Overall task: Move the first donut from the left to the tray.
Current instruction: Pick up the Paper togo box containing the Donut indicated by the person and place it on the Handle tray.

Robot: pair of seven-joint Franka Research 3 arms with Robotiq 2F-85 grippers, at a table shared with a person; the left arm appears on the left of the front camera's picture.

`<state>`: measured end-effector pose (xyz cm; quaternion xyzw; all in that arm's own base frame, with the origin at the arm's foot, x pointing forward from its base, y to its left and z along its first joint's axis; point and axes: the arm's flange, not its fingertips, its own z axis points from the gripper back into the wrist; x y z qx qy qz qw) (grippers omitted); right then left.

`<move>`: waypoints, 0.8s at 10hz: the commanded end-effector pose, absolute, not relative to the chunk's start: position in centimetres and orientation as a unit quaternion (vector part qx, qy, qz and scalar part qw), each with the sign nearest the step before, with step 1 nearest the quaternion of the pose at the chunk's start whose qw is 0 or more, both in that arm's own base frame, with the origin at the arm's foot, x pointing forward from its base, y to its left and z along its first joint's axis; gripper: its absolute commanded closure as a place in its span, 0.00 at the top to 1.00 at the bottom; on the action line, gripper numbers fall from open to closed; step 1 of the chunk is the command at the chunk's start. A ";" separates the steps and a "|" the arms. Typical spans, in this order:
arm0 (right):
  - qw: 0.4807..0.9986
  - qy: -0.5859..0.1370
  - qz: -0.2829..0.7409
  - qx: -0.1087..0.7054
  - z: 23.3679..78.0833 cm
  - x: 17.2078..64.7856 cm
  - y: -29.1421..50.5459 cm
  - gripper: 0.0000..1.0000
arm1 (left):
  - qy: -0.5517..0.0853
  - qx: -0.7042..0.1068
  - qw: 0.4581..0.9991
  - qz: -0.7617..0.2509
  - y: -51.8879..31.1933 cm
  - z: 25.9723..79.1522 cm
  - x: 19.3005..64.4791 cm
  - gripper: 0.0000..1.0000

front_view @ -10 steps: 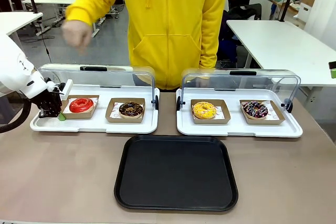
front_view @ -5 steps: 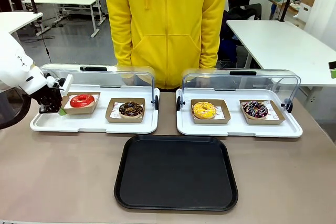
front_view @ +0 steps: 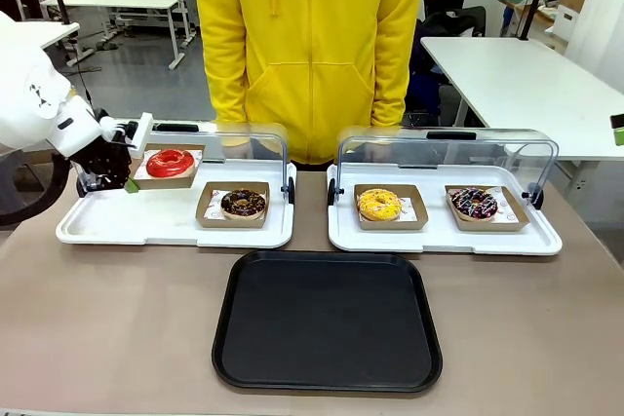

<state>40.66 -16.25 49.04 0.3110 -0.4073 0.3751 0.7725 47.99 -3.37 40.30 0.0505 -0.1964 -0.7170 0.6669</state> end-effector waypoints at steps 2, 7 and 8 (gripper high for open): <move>0.765 -0.418 0.378 0.312 49.2 40.9 -16.1 1.00 | -0.203 0.044 0.659 -0.723 -8.4 41.1 43.1 0.02; 0.765 -0.418 0.378 0.312 49.2 40.9 -16.1 1.00 | -0.193 0.025 0.620 -0.760 -15.7 39.6 34.9 0.02; 0.765 -0.418 0.378 0.312 49.2 40.9 -16.1 1.00 | -0.200 0.026 0.611 -0.765 -16.1 39.4 33.4 0.02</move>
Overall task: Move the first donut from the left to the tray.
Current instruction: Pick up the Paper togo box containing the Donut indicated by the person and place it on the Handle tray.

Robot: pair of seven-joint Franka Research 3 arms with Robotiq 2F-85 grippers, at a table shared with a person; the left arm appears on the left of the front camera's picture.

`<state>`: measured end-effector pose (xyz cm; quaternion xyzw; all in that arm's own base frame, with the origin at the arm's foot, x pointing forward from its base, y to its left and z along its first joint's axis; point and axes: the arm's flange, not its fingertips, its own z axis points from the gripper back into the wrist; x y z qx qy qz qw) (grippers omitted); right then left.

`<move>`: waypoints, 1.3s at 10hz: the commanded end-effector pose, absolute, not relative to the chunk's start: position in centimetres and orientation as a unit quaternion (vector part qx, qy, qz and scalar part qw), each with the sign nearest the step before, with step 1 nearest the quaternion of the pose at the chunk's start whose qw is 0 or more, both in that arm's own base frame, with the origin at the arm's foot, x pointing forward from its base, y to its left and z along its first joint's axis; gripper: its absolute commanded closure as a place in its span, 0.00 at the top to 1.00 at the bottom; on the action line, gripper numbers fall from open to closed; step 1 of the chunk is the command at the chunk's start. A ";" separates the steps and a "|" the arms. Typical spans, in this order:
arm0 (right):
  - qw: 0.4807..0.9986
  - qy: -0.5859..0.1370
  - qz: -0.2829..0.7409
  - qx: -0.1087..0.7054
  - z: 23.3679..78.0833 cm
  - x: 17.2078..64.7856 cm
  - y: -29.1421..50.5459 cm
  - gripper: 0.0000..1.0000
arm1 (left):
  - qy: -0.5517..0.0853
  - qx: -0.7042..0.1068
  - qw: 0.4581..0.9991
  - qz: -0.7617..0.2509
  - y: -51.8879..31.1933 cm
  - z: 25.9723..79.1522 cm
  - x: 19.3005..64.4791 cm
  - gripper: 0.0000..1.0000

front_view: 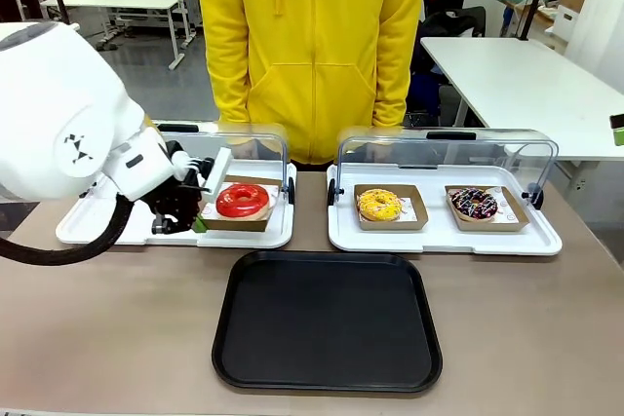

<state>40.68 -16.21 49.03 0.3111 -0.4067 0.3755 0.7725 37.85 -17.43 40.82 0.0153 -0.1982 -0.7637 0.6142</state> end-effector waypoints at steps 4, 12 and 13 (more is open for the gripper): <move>0.765 -0.418 0.378 0.312 49.2 40.9 -16.1 1.00 | -0.198 0.015 0.614 -0.764 -17.4 40.8 37.9 0.02; 0.765 -0.418 0.378 0.312 49.2 40.9 -16.1 1.00 | -0.232 0.024 0.636 -0.735 -31.8 34.5 25.1 0.02; 0.765 -0.418 0.378 0.312 49.2 40.9 -16.1 1.00 | -0.217 0.021 0.643 -0.734 -32.3 33.8 24.4 0.02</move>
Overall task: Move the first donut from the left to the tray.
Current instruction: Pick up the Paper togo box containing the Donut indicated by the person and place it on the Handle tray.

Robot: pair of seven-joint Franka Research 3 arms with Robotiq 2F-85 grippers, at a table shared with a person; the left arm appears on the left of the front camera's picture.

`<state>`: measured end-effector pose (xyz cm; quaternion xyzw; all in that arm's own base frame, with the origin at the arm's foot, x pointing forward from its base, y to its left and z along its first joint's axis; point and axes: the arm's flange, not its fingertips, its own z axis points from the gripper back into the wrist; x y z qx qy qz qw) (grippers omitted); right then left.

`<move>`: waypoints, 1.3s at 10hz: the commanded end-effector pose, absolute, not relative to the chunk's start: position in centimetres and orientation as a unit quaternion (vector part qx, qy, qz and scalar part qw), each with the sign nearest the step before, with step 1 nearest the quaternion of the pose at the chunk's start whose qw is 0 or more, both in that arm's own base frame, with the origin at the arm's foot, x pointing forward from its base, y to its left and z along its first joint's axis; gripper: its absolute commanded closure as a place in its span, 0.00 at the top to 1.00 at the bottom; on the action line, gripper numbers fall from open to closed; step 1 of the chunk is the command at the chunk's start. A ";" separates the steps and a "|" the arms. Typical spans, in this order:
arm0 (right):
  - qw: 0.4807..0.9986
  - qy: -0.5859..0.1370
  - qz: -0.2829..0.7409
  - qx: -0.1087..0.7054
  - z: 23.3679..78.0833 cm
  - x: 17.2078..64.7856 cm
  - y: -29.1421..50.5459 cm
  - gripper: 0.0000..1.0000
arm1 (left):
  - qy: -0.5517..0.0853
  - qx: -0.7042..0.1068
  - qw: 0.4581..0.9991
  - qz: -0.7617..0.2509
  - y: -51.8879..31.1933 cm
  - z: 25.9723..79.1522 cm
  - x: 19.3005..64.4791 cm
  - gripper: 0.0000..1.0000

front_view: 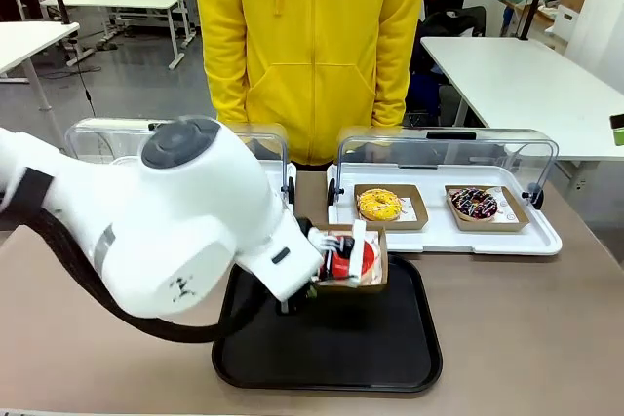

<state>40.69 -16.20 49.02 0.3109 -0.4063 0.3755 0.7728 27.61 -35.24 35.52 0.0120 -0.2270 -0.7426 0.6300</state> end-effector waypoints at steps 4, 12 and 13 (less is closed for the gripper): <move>0.765 -0.418 0.378 0.312 49.2 40.9 -16.1 1.00 | -0.184 0.021 0.654 -0.734 -32.2 32.6 22.4 0.02; 0.765 -0.418 0.378 0.312 49.2 40.9 -16.1 1.00 | -0.123 0.024 0.675 -0.727 -32.5 30.3 21.7 0.02; 0.765 -0.418 0.378 0.312 49.2 40.9 -16.1 1.00 | -0.122 0.020 0.677 -0.725 -32.4 30.2 22.0 0.02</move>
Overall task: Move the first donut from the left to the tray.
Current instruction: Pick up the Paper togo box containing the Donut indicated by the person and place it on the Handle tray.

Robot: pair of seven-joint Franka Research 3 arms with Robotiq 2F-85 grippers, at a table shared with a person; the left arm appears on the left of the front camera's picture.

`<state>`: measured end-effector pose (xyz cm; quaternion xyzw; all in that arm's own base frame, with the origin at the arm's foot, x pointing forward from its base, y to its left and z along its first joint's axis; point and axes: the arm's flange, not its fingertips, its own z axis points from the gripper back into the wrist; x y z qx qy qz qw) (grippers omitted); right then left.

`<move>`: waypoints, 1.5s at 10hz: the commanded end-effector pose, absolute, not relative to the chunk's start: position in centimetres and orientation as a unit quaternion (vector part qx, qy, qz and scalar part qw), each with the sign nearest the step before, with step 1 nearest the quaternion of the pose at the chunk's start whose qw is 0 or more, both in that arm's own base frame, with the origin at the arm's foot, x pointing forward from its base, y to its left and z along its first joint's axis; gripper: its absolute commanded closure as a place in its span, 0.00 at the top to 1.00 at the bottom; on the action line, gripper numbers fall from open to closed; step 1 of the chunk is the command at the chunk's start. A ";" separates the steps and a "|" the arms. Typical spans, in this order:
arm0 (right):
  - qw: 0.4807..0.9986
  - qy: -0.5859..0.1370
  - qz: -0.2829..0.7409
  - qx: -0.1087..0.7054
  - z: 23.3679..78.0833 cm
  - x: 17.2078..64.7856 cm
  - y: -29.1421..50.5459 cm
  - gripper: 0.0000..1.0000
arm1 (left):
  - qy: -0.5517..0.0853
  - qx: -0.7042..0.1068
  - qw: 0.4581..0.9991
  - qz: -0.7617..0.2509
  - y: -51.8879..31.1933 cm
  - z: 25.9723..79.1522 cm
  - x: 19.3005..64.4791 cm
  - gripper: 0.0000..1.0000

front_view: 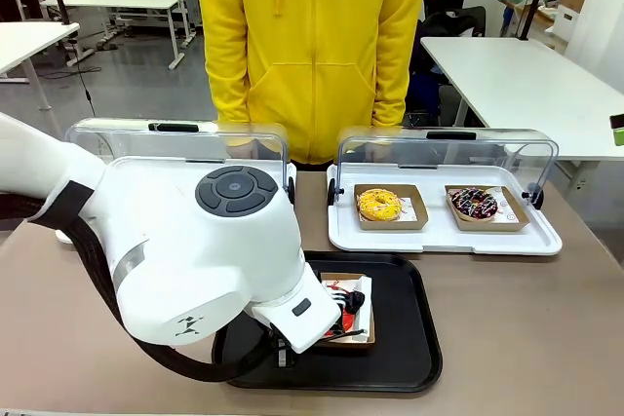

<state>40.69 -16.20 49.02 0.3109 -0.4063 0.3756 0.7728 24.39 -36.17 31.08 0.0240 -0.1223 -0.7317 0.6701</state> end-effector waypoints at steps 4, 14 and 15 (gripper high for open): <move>0.765 -0.418 0.378 0.312 49.2 40.9 -16.1 1.00 | -0.134 0.020 0.688 -0.713 -32.4 31.3 22.3 1.00; 0.765 -0.418 0.378 0.312 49.2 40.9 -16.1 1.00 | -0.110 -0.019 0.699 -0.706 -34.5 37.6 23.7 0.73; 0.765 -0.418 0.378 0.312 49.2 40.9 -16.1 1.00 | -0.110 -0.019 0.699 -0.706 -34.5 37.6 23.7 0.73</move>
